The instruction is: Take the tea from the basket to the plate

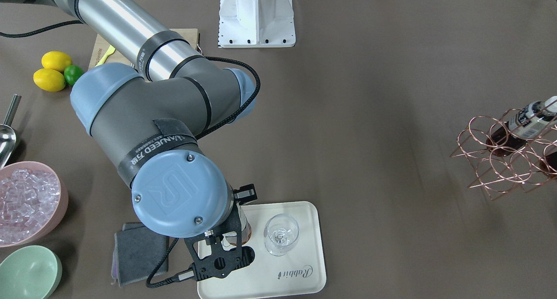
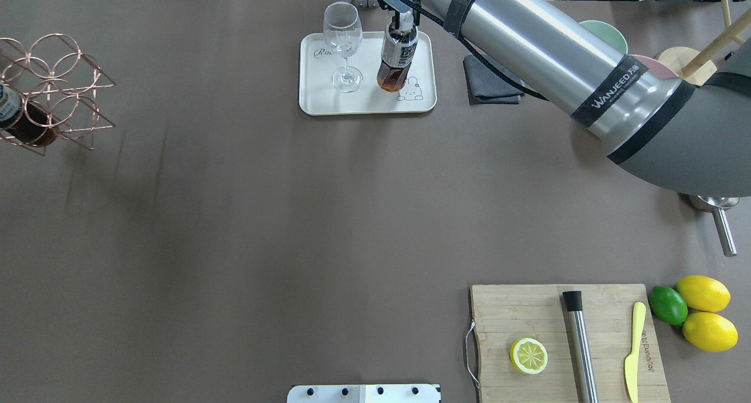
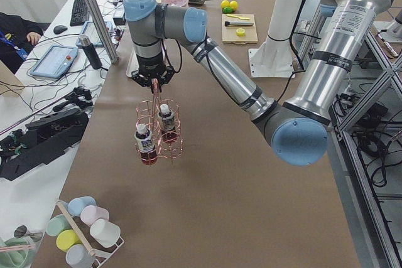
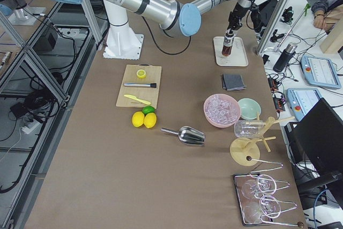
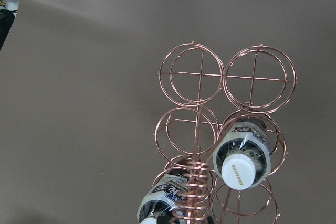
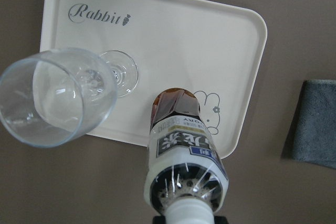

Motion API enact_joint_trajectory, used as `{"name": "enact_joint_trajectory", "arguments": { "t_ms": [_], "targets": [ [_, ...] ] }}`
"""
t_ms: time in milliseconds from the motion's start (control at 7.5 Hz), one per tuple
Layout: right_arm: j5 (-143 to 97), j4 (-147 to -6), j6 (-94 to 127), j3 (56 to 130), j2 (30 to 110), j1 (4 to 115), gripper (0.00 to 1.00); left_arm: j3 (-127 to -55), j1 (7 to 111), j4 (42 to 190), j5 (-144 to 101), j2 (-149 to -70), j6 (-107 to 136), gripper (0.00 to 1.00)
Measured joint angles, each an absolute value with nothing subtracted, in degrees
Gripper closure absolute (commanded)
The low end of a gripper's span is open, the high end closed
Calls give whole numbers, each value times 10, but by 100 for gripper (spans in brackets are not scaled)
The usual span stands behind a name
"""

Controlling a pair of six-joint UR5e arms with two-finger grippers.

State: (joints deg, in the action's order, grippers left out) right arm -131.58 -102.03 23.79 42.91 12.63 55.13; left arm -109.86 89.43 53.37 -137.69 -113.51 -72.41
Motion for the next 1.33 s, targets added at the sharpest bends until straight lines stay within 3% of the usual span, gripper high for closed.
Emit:
{"name": "enact_joint_trajectory", "arguments": {
  "t_ms": [133,400,933,1333],
  "targets": [
    [-1312,-1022,237,431,126,551,1,-1074,889,564,-1375,-1140,-735,100],
    [-1308,-1035,236,445,129,549,1,-1019,883,640,-1373,-1147,-743,100],
    [-1304,-1082,215,486,136,550,1,-973,867,725,-1336,-1161,-744,100],
    [-1304,-1180,144,636,220,573,1,-869,866,818,-1334,-1185,-743,100]
  ]
}}
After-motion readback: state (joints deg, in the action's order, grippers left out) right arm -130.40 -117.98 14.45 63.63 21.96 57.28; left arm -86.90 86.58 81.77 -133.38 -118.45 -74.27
